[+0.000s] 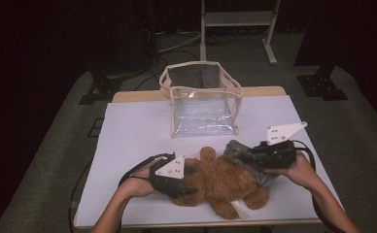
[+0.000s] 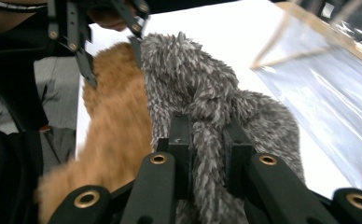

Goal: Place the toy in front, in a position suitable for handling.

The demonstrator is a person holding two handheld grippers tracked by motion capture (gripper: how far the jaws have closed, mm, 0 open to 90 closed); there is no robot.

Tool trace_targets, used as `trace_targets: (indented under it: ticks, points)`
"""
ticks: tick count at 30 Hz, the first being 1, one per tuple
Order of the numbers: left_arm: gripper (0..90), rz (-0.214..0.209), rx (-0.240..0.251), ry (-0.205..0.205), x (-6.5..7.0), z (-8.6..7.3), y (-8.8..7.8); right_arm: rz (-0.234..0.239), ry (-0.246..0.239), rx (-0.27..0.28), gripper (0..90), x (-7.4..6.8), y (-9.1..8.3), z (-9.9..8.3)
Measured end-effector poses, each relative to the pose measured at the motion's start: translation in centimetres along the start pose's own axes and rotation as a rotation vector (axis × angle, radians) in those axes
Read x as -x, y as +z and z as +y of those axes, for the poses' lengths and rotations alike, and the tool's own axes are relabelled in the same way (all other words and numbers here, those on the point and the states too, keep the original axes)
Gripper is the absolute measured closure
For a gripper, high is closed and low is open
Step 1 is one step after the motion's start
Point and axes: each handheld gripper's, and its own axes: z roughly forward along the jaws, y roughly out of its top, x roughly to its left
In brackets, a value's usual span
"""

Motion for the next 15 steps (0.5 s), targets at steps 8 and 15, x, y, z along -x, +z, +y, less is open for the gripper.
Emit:
trace_targets:
  ticks: [8,15]
  points:
    - [43.3,0.010,0.006,0.004,0.0,0.1,0.0,0.047,-0.069,-0.096,76.6,-1.0,2.6,1.7]
    - [43.8,0.017,-0.001,0.006,-0.2,0.6,0.7,0.055,-0.112,-0.154,76.5,-1.9,4.1,3.5]
